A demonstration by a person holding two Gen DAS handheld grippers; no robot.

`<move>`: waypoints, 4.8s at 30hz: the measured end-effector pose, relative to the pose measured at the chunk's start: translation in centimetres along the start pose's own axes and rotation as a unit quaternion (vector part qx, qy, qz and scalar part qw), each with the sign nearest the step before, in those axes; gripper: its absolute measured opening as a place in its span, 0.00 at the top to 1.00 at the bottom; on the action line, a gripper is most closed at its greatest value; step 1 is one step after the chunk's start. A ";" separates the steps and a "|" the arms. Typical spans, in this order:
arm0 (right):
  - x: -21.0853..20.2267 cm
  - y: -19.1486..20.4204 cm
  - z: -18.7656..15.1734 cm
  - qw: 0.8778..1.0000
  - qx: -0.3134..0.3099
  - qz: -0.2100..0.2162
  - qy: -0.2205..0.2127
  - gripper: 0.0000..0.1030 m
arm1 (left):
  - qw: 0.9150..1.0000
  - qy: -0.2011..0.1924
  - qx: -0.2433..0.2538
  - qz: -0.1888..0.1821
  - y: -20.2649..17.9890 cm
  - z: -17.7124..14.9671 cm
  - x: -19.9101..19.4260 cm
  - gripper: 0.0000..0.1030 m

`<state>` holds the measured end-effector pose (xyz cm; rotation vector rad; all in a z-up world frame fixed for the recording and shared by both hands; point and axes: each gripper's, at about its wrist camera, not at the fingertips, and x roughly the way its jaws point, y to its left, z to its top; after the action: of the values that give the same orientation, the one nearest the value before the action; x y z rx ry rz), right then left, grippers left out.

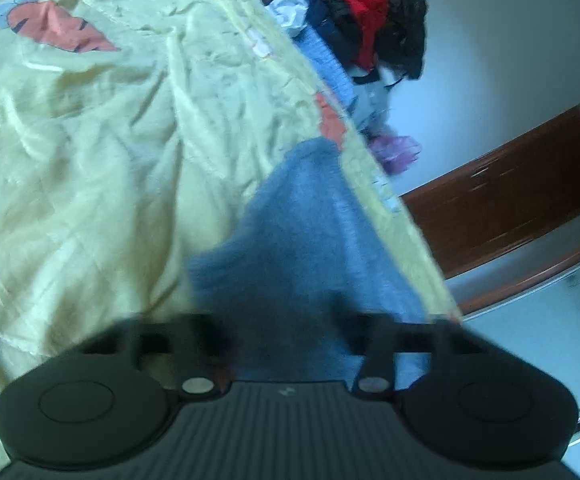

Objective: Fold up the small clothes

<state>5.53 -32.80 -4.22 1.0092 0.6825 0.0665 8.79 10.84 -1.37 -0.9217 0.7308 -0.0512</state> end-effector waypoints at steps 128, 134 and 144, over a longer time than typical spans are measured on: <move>-1.1 10.0 -3.1 0.910 -0.398 -0.112 -0.040 0.48 | 0.889 -0.075 0.436 0.114 -6.5 -4.9 -4.4 0.73; 3.3 9.6 -6.4 0.890 -0.434 -0.138 0.025 0.42 | 0.891 -0.035 0.436 0.126 -4.6 -6.0 -1.3 0.73; 3.3 8.4 -6.8 0.889 -0.443 -0.113 0.004 0.31 | 0.952 -0.085 0.283 0.082 -1.3 -4.5 -10.5 0.68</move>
<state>6.52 -21.82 -1.54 0.0444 0.6700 0.1612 -1.55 10.49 3.66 -0.3094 0.5823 -0.0315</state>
